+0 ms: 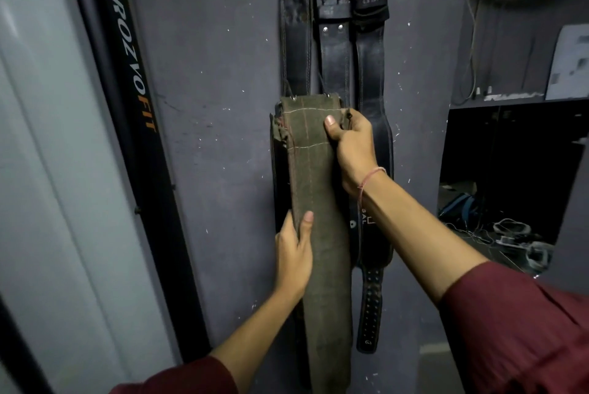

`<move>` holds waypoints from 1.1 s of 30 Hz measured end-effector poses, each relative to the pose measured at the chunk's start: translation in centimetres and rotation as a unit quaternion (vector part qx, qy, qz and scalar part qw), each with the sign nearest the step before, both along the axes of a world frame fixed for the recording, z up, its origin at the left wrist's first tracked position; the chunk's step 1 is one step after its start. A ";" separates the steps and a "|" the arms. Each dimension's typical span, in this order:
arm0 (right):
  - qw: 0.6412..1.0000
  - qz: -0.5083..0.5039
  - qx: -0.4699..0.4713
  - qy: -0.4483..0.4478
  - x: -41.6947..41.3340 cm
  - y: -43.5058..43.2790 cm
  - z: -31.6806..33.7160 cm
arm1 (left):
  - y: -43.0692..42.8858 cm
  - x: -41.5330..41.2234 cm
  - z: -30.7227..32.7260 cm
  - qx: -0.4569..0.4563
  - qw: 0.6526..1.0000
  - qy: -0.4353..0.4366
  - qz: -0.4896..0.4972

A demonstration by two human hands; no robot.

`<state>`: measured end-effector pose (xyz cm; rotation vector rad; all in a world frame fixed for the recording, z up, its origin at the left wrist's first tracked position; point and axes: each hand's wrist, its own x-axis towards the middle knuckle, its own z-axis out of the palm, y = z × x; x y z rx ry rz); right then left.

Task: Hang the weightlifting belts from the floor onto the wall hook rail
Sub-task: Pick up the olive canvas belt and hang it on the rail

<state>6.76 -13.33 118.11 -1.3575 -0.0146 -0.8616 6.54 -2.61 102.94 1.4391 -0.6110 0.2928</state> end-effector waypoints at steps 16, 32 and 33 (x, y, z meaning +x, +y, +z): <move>0.992 0.083 -0.097 -0.019 -0.6 0.4 -2.0 | 0.6 5.6 16.1 -0.127 0.987 0.098 0.008; 0.959 -0.173 -0.175 -0.143 7.0 4.5 9.7 | 3.2 11.2 25.0 -0.143 0.972 -0.135 0.132; 0.958 -0.176 -0.171 -0.150 7.6 4.4 10.4 | 3.2 11.7 25.7 -0.137 0.969 -0.148 0.142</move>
